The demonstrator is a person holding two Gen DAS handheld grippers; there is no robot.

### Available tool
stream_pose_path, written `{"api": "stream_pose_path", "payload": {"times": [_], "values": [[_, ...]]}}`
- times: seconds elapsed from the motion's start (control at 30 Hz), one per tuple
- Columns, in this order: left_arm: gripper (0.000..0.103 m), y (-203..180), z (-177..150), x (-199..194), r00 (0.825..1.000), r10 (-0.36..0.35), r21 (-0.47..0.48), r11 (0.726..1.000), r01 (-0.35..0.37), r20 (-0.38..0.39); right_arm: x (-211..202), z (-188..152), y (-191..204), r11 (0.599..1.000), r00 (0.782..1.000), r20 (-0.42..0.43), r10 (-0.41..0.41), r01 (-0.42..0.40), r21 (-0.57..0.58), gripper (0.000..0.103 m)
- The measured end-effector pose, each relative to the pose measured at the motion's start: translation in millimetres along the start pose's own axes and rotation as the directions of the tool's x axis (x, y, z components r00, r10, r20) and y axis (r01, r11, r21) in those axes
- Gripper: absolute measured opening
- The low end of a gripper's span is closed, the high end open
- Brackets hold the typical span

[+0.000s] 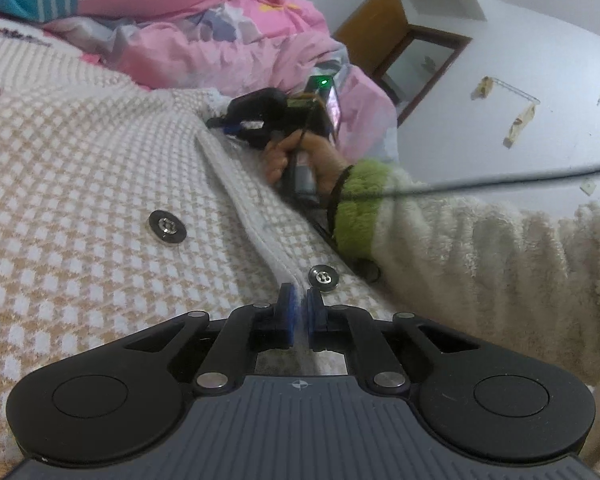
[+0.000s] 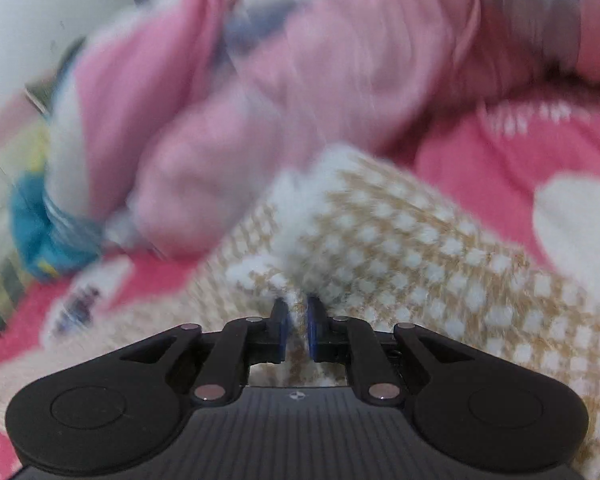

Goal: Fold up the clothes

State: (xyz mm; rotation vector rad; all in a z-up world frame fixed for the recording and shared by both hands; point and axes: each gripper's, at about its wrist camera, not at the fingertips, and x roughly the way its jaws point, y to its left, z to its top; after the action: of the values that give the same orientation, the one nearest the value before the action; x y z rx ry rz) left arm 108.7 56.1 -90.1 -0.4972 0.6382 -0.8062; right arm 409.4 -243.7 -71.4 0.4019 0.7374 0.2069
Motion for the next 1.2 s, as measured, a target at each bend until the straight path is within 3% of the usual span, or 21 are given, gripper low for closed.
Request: {"api": "stream_pose_path", "payload": {"times": [0.13,0.2,0.23,0.3,0.37,0.47,0.63,0.67,0.7,0.8,0.97,1.03,1.13,1.2], "values": [[0.005,11,3,2,0.999,-0.012,-0.07,0.997,0.009,-0.041,-33,11,12,0.999,0.999,-0.027,-0.024,0.025,0.028,0.033],[0.009,16,5,2,0.998,-0.027,-0.102,0.995,0.021,-0.053,-56,15,19,0.999,0.999,-0.032,-0.024,0.025,0.046,0.033],[0.017,18,4,1,0.997,-0.043,-0.114,0.993,0.036,-0.061,-80,17,23,0.998,1.0,-0.018,-0.004,0.005,0.063,0.033],[0.028,19,3,-1,0.994,-0.079,-0.128,0.989,0.069,-0.076,-139,16,33,0.993,0.998,0.006,0.057,-0.057,0.1,0.033],[0.033,15,3,-3,0.991,-0.094,-0.124,0.989,0.082,-0.093,-203,6,39,0.986,0.993,0.03,0.112,-0.115,0.122,0.034],[0.034,6,1,-8,0.986,-0.079,-0.119,0.991,0.062,-0.147,-297,-23,44,0.981,0.985,0.055,0.161,-0.166,0.099,0.034],[0.032,-15,-9,-21,0.98,0.013,-0.075,0.997,-0.029,-0.197,-420,-102,31,0.99,0.982,0.14,0.126,-0.133,0.047,0.039],[0.023,-20,-12,-23,0.978,0.044,-0.059,0.997,-0.057,-0.204,-433,-122,23,0.991,0.982,0.153,0.107,-0.118,0.063,0.039],[0.007,-24,-15,-24,0.975,0.075,-0.044,0.995,-0.086,-0.21,-441,-142,14,0.991,0.985,0.154,0.082,-0.097,0.091,0.04],[0.003,-27,-9,-31,0.968,0.108,-0.06,0.99,-0.125,-0.228,-447,-199,-15,0.981,0.993,0.118,0.005,-0.028,0.191,0.041],[0.002,-33,12,-46,0.95,0.218,0.001,0.975,-0.223,-0.223,-444,-254,-40,0.963,0.994,0.101,-0.039,0.011,0.27,0.04],[0.003,-35,14,-49,0.936,0.278,0.06,0.961,-0.272,-0.217,-443,-265,-42,0.966,0.994,0.106,-0.041,0.012,0.259,0.04],[0.012,-38,9,-38,0.904,0.328,0.059,0.944,-0.324,-0.273,-438,-272,-46,0.972,0.991,0.114,-0.067,0.039,0.232,0.04],[0.014,-43,6,-43,0.895,0.372,0.073,0.928,-0.366,-0.247,-436,-274,-44,0.978,0.991,0.12,-0.065,0.039,0.205,0.04]]}}
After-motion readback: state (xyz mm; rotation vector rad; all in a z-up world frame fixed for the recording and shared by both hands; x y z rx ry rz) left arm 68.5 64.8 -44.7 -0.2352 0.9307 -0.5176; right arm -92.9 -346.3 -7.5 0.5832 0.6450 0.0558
